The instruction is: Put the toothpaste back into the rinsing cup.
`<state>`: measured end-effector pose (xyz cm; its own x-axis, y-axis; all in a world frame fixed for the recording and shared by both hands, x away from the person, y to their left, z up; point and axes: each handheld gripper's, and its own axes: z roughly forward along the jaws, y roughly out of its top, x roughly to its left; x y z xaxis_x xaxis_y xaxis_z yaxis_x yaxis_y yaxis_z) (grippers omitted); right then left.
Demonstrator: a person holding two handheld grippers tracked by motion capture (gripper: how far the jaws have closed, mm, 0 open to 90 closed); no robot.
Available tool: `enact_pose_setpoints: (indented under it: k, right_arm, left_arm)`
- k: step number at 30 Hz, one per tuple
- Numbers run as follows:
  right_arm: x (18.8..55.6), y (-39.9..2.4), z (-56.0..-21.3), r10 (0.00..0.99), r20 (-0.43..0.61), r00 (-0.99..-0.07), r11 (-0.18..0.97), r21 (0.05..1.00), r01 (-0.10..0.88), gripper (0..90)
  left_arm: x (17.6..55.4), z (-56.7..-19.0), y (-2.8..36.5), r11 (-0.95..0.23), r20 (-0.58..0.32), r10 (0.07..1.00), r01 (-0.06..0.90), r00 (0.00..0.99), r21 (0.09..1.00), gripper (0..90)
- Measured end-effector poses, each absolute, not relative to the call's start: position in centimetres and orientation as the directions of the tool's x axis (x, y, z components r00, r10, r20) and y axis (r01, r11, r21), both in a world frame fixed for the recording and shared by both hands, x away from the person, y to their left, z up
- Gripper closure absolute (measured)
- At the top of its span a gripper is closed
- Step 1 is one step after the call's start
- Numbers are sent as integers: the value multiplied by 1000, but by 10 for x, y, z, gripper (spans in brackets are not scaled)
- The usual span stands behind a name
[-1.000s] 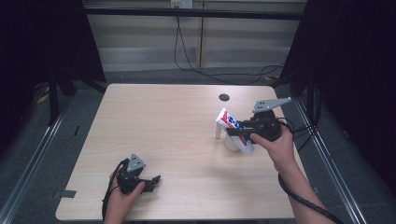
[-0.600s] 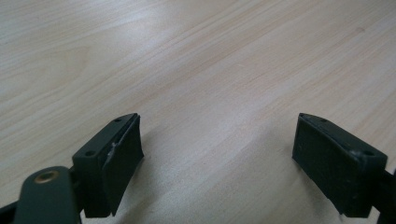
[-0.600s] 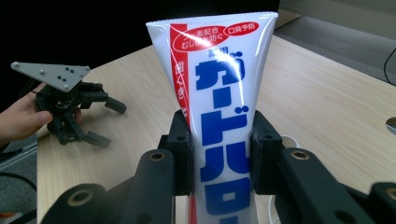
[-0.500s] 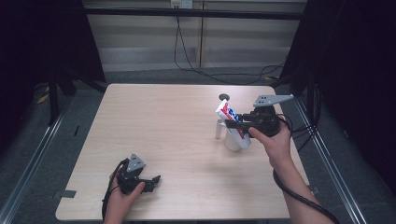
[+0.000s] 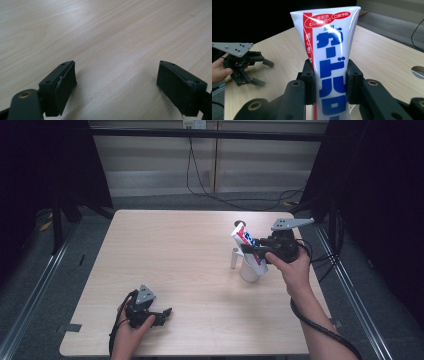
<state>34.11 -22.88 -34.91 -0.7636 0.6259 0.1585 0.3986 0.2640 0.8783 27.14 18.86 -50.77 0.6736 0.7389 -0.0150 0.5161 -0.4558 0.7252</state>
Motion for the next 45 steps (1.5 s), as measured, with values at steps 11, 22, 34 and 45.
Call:
enact_pose_setpoints:
  k: [11, 22, 34, 45]
  right_arm:
    - [350, -228, -348, 643, 157, -750, 243, 886, 395, 673]
    - [357, -227, -349, 671, 160, -724, 207, 897, 389, 672]
    - [366, -229, -352, 704, 158, -692, 183, 902, 392, 668]
    - [372, -233, -357, 735, 150, -661, 152, 914, 377, 665]
  left_arm:
    - [271, -508, 189, -456, -18, 737, 517, 675, 724, 158]
    - [271, -508, 189, -456, -18, 737, 517, 675, 724, 158]
    - [271, -508, 189, -457, -18, 737, 517, 676, 724, 158]
    - [271, -508, 189, -455, -20, 737, 518, 675, 724, 158]
